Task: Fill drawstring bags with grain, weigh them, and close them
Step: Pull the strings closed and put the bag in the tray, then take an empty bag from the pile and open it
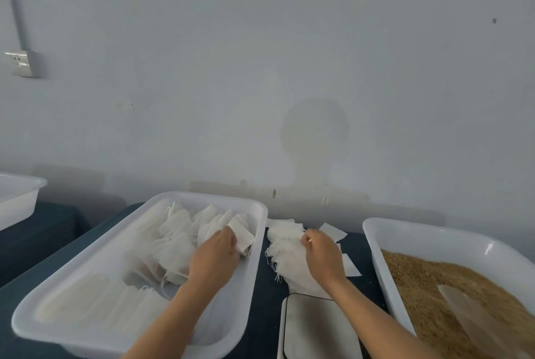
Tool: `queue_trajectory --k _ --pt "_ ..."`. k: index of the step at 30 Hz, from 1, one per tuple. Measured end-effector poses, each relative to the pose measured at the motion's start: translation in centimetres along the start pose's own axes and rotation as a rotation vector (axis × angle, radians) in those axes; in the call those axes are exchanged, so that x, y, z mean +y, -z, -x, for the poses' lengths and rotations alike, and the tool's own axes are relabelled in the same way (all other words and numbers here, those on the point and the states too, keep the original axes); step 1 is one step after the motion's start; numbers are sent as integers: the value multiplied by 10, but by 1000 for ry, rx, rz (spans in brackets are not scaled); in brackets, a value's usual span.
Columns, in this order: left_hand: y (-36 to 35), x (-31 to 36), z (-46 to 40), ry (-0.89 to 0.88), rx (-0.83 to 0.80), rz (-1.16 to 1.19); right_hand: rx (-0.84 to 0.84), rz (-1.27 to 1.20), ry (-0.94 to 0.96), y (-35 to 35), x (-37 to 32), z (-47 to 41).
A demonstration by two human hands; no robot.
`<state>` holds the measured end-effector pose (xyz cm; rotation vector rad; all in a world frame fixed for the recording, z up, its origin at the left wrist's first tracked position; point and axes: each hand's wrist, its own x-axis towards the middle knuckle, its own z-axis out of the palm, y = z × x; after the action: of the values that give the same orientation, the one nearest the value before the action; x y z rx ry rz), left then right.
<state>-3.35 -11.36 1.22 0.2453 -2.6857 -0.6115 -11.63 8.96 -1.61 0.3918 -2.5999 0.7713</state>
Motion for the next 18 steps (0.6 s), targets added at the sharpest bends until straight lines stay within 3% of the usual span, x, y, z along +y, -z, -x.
queue_trajectory --k 3,5,10,15,18 --pt "5 20 -5 -130 137 147 113 -179 -28 44 -7 -9" --pt "6 44 -6 -170 138 294 108 -314 -38 81 -13 -13" --pt "-8 121 9 -193 -165 872 -115 -631 -115 152 13 22" --pt "-39 188 33 -230 -426 1070 -220 -636 -332 179 69 70" --pt "-60 219 44 -268 -521 1025 -233 -701 -403 186 95 85"
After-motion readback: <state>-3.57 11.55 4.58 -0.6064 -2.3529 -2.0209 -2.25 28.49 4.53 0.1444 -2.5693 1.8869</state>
